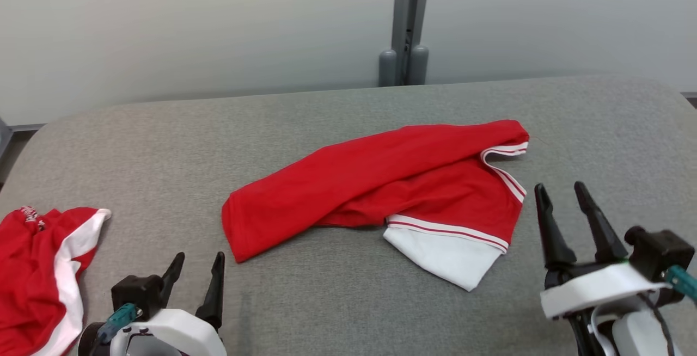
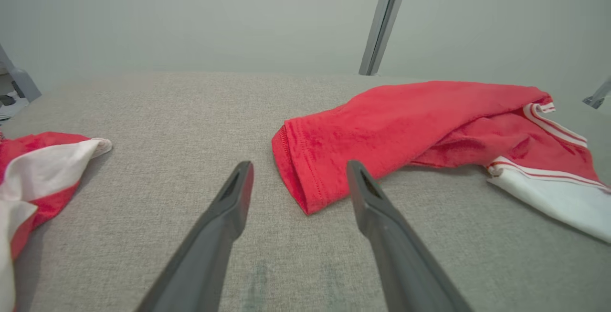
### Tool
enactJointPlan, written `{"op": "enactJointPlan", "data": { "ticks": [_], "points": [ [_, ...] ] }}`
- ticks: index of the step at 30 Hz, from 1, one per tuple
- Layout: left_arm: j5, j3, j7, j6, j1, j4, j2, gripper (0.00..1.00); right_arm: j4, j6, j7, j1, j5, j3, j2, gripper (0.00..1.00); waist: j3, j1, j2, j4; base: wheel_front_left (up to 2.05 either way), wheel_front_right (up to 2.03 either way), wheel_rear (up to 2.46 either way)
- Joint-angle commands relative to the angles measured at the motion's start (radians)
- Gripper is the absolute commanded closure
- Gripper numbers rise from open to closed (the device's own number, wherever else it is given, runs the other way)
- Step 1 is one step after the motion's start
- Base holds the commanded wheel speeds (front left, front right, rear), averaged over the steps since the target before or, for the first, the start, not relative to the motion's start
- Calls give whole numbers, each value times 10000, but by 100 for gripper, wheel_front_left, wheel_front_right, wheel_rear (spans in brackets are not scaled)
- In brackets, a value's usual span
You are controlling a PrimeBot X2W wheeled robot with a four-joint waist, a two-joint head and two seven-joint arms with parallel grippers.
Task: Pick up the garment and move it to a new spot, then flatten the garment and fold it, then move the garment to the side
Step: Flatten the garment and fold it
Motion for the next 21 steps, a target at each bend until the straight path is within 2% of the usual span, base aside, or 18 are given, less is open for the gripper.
{"op": "enactJointPlan", "data": {
  "ticks": [1,7,17,21],
  "points": [
    [134,-77,148,-44,-192,8,138,0,-176,1,0,198,-68,15,19,0,107,0,0,-201,0,0,0],
    [1053,-1095,1329,-355,-1046,716,673,0,-521,1,-1,529,-260,107,320,0,481,0,0,-585,0,0,0],
    [1889,-2171,2155,-1300,-2774,2349,744,0,-617,1,-1,263,-495,131,513,0,998,0,0,-1043,0,0,0],
    [2125,-2385,2845,-1272,-3391,3154,854,0,-501,1,-2,145,-527,294,565,0,1119,0,0,-1226,0,0,0]
  ]
}}
